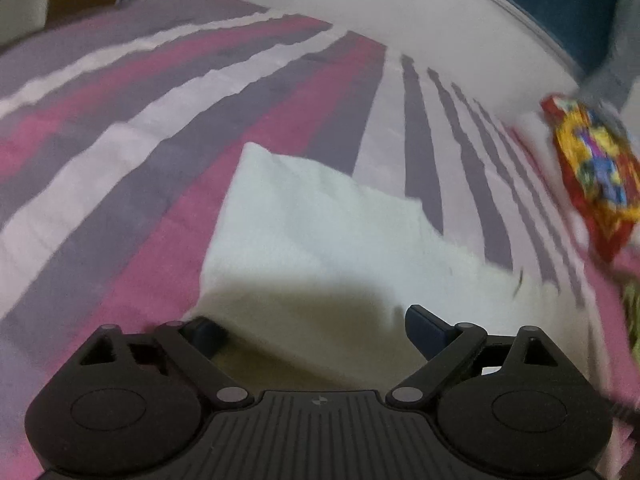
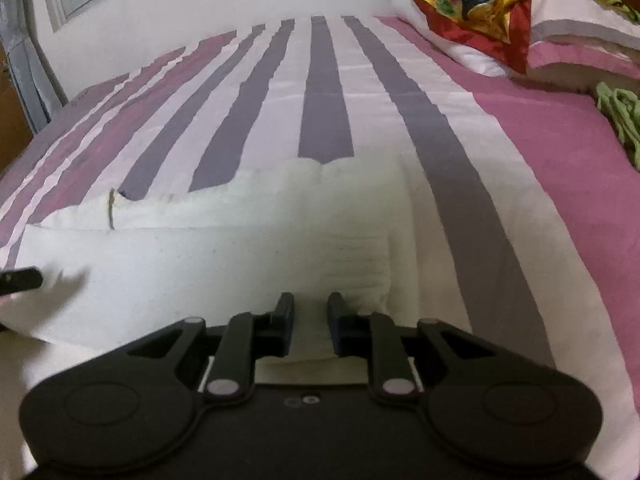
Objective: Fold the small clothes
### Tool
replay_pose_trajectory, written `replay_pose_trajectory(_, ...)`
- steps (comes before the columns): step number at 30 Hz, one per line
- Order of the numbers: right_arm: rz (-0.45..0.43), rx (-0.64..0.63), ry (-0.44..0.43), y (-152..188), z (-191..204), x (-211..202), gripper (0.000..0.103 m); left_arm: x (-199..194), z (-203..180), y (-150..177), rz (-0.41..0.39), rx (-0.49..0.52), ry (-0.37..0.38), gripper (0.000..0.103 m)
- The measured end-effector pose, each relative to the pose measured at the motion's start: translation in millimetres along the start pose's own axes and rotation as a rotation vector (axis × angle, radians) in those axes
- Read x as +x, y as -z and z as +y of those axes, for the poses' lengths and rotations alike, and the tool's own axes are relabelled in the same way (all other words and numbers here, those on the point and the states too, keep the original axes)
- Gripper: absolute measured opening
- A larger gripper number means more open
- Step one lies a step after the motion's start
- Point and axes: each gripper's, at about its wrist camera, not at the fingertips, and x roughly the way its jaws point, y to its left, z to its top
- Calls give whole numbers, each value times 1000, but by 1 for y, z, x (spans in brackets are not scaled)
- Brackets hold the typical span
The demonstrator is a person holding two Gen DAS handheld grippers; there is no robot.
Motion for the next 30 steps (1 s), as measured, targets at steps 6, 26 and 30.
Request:
replay_pose_trajectory(6, 8, -50, 15, 6, 6, -17, 26, -18, 8, 14, 22, -1, -43, 92)
replay_pose_trajectory(26, 35, -44, -156, 119, 23, -159, 35, -150, 19, 131, 120, -36, 32, 92)
replay_pose_trajectory(30, 49, -52, -173, 137, 27, -179, 37, -172, 17, 148, 111, -14, 29, 93)
